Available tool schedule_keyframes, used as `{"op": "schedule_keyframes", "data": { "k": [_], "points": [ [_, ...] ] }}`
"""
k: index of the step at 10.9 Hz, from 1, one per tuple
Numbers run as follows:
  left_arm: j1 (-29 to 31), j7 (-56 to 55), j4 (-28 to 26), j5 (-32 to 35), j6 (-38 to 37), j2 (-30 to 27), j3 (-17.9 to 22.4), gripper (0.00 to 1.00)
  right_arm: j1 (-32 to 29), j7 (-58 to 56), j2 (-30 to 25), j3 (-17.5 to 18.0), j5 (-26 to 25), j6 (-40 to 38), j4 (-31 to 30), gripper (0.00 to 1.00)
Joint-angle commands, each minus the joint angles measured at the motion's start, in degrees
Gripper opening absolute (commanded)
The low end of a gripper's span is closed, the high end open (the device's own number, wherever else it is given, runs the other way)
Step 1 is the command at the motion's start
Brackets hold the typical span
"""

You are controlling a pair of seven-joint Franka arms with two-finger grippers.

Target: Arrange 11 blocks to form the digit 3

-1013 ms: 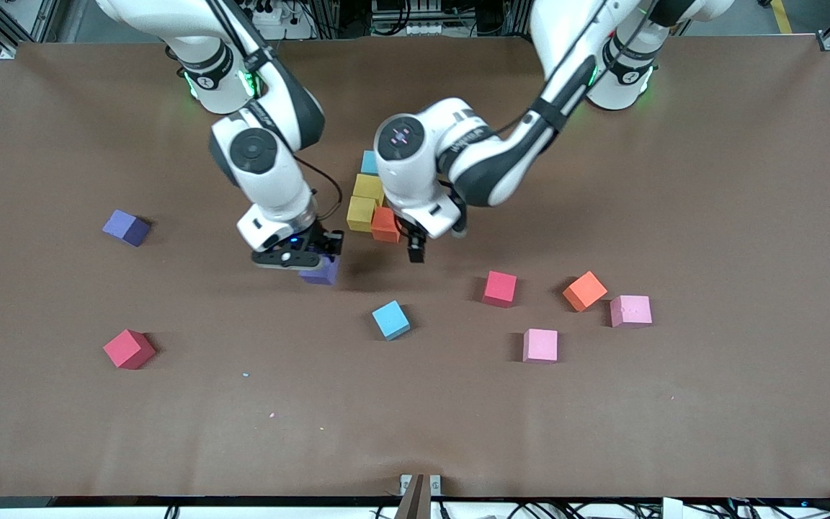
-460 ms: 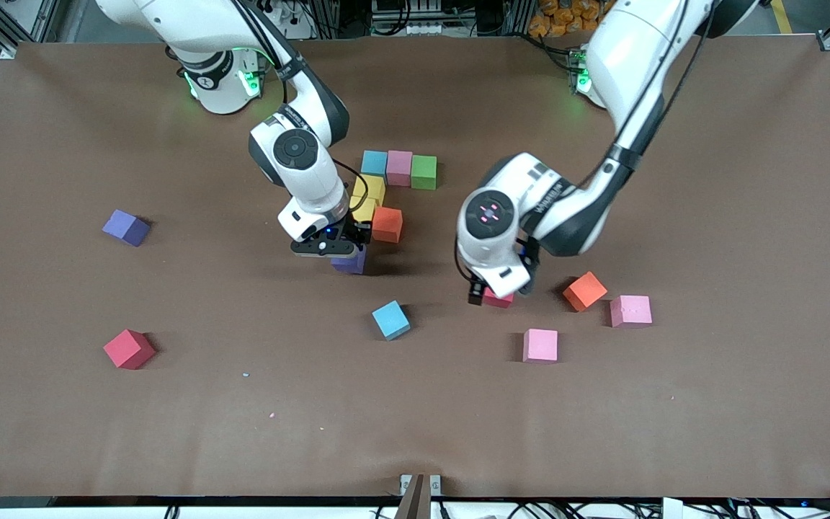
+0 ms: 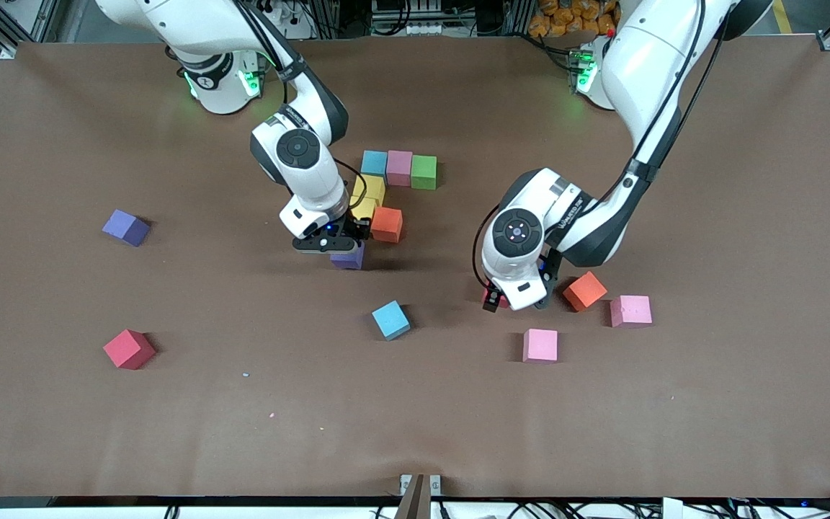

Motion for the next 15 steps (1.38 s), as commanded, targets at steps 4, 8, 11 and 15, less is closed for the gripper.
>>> {"op": "schedule_keyframes", "data": {
  "k": [4,8,11,15],
  "points": [
    [2.65,-5.49,-6.13,-2.12,10.27,-1.39,-0.5,1.0,1.05,1.92,-0.28,0.19,-1.04,3.43,-3.28,0.22],
    [2.39,-8.48,-6.48,-1.42,12.2,-0.7,-0.32,1.0,1.84,2.8,0.77,0.1,-1.13,3.78,-3.19,0.22],
    [1.69,-9.36,-6.74,-0.9,13.87,0.62,0.03,1.0,1.67,3.06,0.86,0.19,-1.13,3.78,-3.1,0.28],
    [2.21,-9.19,-7.27,0.5,13.87,0.8,0.12,1.0,1.23,3.24,1.13,0.19,-0.87,3.34,-2.58,0.79]
  ]
}}
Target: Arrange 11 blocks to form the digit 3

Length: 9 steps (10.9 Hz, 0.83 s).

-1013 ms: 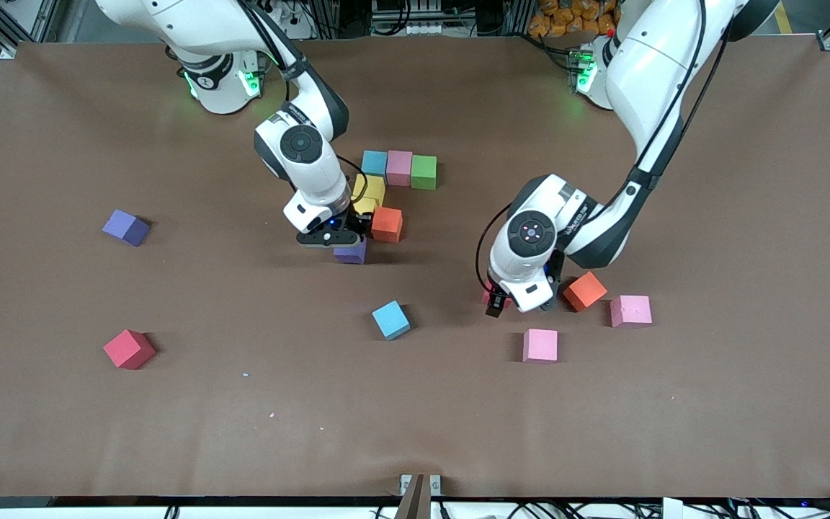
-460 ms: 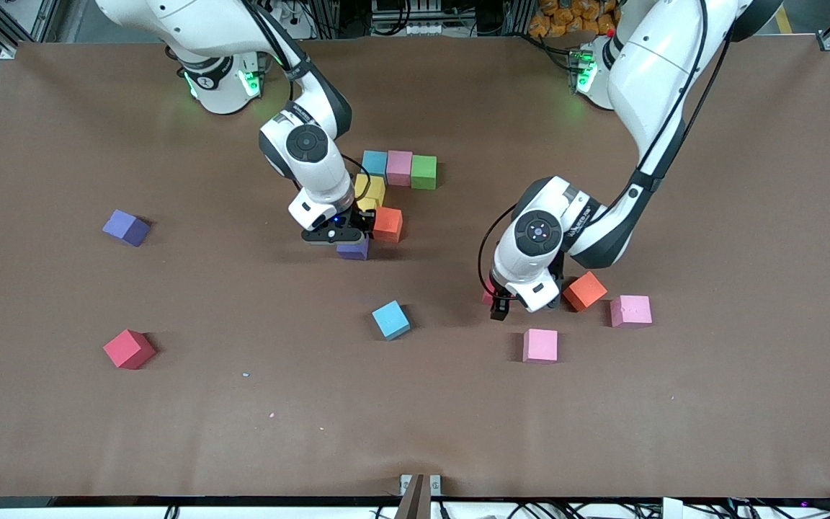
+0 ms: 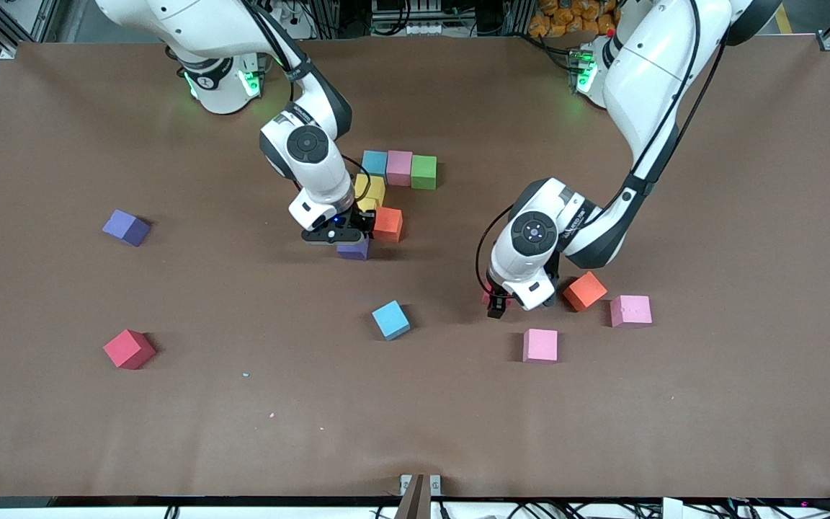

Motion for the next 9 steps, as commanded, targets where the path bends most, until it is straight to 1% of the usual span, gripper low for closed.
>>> {"op": "schedule_keyframes", "data": {
  "k": [1,2,5,6,7,8,9],
  "points": [
    [0.54,-1.03,-0.93,2.5,0.65,-0.33,0.05,1.0,-0.57,1.92,0.03,0.24,-0.81,-0.25,0.76,0.87],
    [0.55,-1.04,-0.93,2.69,0.65,0.28,0.05,1.0,-0.57,2.62,0.03,0.24,-0.72,-0.34,0.85,0.94],
    [0.63,-0.86,-0.93,2.78,0.65,0.9,0.05,1.0,-0.75,2.54,0.03,0.24,-0.72,-0.43,1.46,0.94],
    [0.81,-0.86,-0.93,2.78,0.73,0.99,0.05,0.92,-0.84,2.54,0.03,0.24,-0.72,-0.43,1.55,0.94],
    [0.98,-0.51,-0.93,2.78,0.65,0.9,0.05,0.41,-0.84,2.63,-0.05,0.24,-0.72,-0.43,1.55,0.94],
    [1.16,-0.59,-0.93,2.78,0.65,0.9,-0.03,0.13,-0.92,2.63,-0.14,0.24,-0.72,-0.43,1.64,0.94],
    [1.07,-1.03,-1.1,2.78,0.47,0.64,-0.04,0.08,-0.93,2.81,-0.14,0.24,-0.54,-0.43,1.82,0.94]
  ]
}}
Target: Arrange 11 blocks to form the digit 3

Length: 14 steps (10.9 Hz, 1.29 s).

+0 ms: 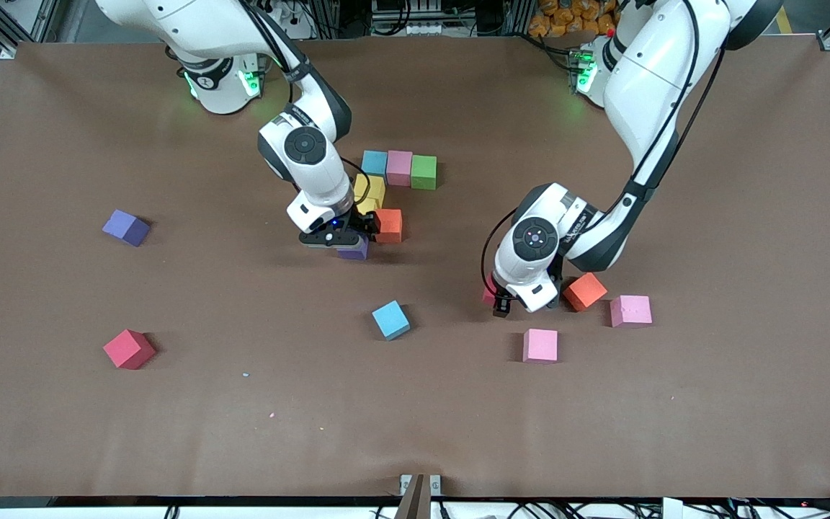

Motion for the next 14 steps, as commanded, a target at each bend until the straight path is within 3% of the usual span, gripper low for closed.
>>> {"op": "schedule_keyframes", "data": {
  "k": [1,8,14],
  "points": [
    [0.39,-1.3,-1.07,1.39,0.11,-0.83,-0.49,0.08,-0.94,1.48,-0.23,0.36,-0.28,-0.38,0.76,0.94],
    [-7.43,-18.85,-5.63,1.47,-0.51,-3.56,-1.98,0.09,-5.24,0.34,-0.14,-0.52,-0.8,-1.61,5.5,0.94],
    [-13.23,-28.1,-5.64,1.39,-0.51,-3.3,-2.25,0.1,-14.11,-12.48,-2.17,-0.52,-0.81,-8.03,7.53,0.94]
  ]
}}
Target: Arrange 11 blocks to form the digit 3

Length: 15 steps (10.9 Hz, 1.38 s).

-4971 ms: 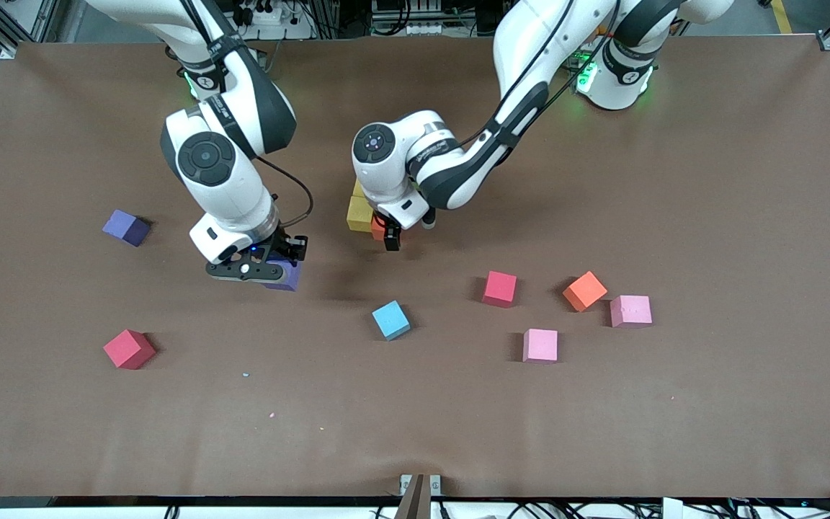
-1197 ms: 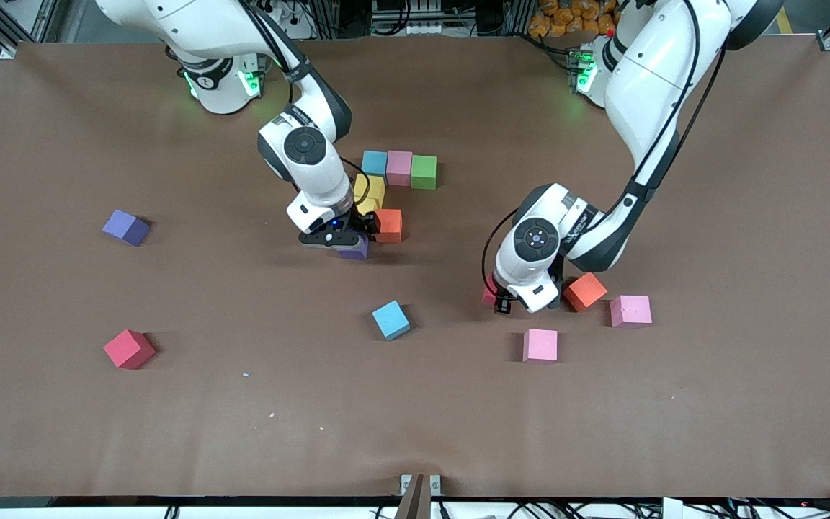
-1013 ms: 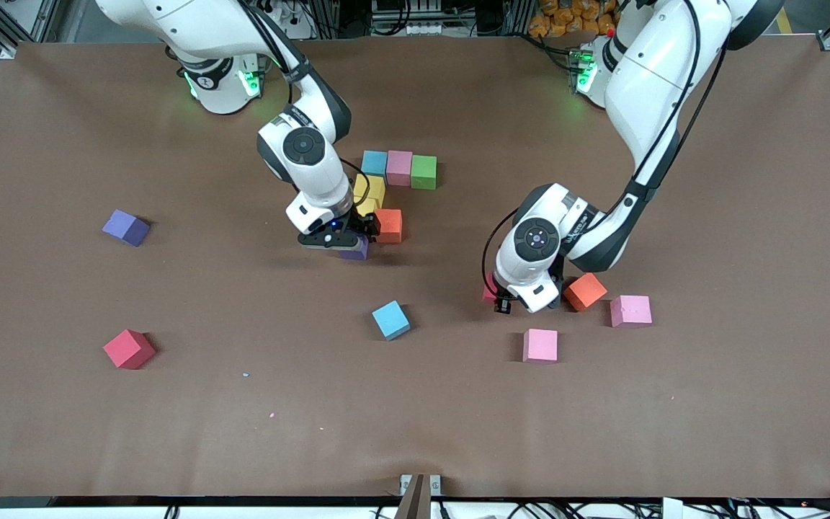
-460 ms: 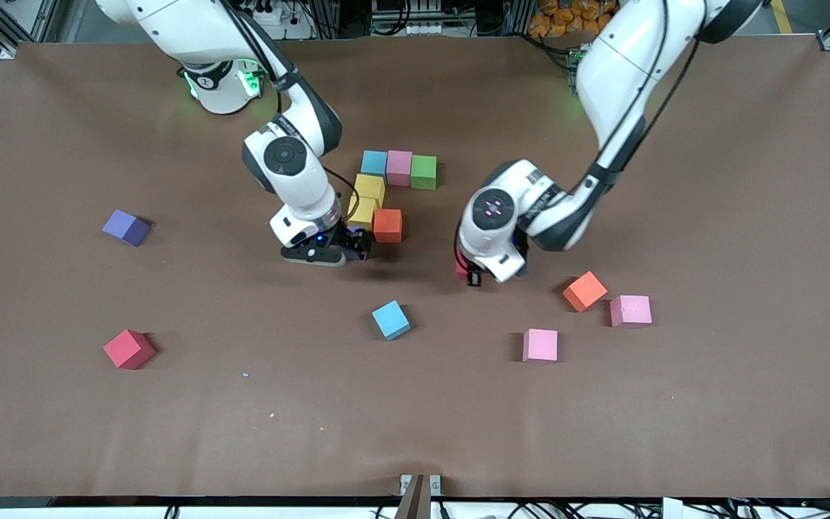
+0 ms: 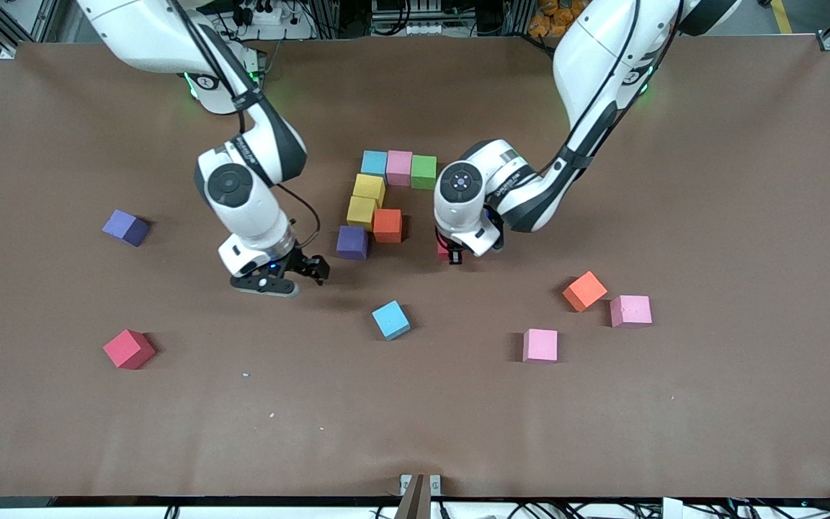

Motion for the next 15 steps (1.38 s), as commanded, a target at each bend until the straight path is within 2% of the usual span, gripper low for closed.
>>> {"op": "schedule_keyframes", "data": {
  "k": [1,4,7,9,12,15],
  "points": [
    [-2.72,-2.7,-1.13,1.09,-0.36,-0.99,0.1,0.1,-2.66,-4.24,-1.29,0.77,-0.67,-1.01,-0.55,0.94],
    [-4.84,-2.7,-0.16,1.09,-0.28,-0.81,0.1,0.1,-6.09,-9.18,-0.94,0.77,-0.67,-0.92,-0.2,0.94],
    [-5.98,-2.61,0.8,1.18,-0.28,-0.55,0.1,0.1,-8.71,-11.46,2.82,0.86,-0.94,-1.01,6.8,0.94],
    [-6.51,-2.61,1.68,1.27,-0.19,0.06,0.1,0.1,-13.55,-21.54,5.29,0.86,-0.76,-1.01,9.37,0.94],
    [-7.3,-2.61,3.44,1.27,-0.1,1.21,0.19,0.1,-14.09,-23.86,6.09,0.86,-0.94,-0.92,11.04,0.94],
    [-8.36,-2.52,3.8,1.18,-0.01,2.26,0.19,0.1,-19.7,-33.6,6.88,0.86,-0.68,-1.01,12.62,0.94]
  ]
}}
